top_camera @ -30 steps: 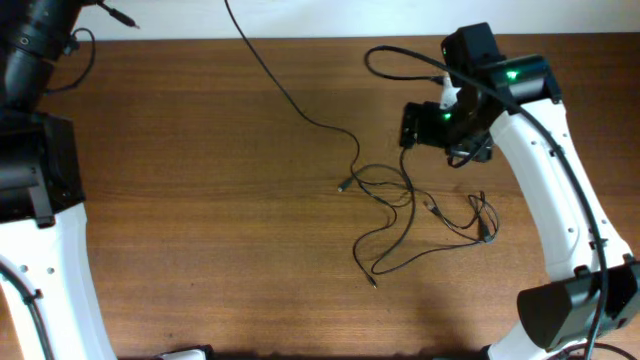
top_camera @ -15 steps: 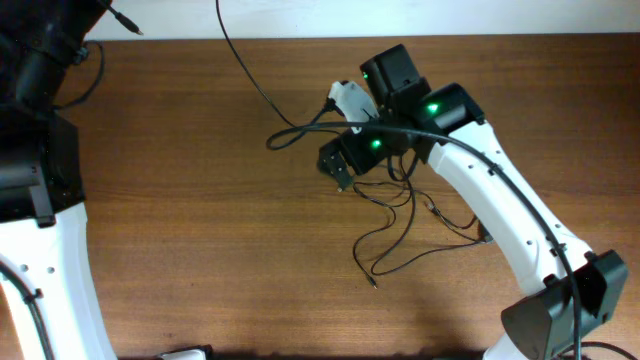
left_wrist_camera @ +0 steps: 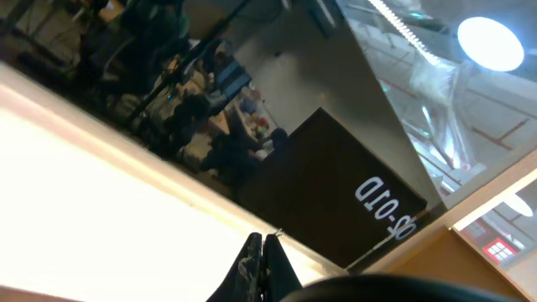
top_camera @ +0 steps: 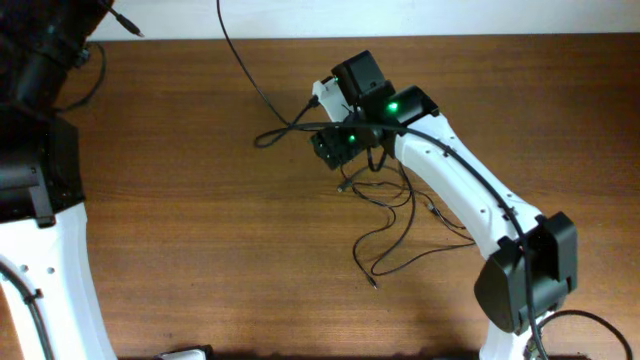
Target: Untangle cables
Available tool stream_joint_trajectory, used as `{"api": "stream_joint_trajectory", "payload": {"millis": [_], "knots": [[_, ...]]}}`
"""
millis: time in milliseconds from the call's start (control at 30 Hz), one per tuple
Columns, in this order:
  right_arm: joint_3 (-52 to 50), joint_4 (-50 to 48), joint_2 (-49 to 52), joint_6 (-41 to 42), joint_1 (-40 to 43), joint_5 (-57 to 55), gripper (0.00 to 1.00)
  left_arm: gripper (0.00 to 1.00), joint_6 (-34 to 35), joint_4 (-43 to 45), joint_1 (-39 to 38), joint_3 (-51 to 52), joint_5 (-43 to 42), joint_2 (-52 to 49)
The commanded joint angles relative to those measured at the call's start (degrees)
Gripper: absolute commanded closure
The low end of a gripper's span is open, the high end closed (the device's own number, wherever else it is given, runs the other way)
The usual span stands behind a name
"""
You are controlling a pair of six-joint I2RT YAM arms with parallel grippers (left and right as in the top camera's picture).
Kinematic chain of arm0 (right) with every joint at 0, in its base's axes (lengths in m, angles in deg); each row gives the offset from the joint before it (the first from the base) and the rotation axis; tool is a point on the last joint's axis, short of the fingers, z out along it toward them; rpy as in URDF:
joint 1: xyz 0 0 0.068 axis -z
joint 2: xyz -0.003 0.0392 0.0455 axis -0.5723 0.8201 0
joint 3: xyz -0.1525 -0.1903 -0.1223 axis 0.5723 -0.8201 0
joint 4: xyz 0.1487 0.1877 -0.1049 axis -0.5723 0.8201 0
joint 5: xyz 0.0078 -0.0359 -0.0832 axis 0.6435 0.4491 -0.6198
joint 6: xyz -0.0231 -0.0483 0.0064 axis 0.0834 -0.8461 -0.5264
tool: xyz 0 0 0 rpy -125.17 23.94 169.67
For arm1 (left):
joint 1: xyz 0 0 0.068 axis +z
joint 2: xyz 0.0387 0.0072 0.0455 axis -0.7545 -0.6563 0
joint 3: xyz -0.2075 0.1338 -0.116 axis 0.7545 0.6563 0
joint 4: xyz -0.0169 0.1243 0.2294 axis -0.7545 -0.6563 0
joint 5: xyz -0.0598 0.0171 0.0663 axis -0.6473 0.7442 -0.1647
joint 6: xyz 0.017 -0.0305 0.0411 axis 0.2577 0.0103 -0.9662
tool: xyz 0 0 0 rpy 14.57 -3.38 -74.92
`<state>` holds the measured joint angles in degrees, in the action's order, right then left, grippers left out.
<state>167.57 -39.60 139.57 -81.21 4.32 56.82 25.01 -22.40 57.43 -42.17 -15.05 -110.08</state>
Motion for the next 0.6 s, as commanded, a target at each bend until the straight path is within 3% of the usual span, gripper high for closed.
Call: {"api": "stream_joint_trajectory", "payload": {"millis": [0,33,267,467,567], "knots": [[0.72,-0.94,-1.18,2.12,-0.48,-0.63,0.76,1.0,-0.28,-2.34,0.26,-0.42,0.61,0.98],[1.44,-0.79,-1.68,3.58,-0.46,-0.66,0.96,1.0,-1.42,-2.67,0.26,-0.42,0.63,0.98],[14.51,2.05,-9.25,10.93,-0.48,-1.11,0.96,1.0,-7.08,-13.25,0.24,-0.42,7.37,0.98],[27.67,4.72,-15.17,12.66,-0.48,-16.87,0.96,1.0,-11.08,-22.36,0.24,-0.42,10.21,0.98],[29.62,4.85,-16.79,15.76,-0.5,-18.16,0.96,1.0,-13.62,-24.2,0.24,-0.42,10.19,0.98]]}}
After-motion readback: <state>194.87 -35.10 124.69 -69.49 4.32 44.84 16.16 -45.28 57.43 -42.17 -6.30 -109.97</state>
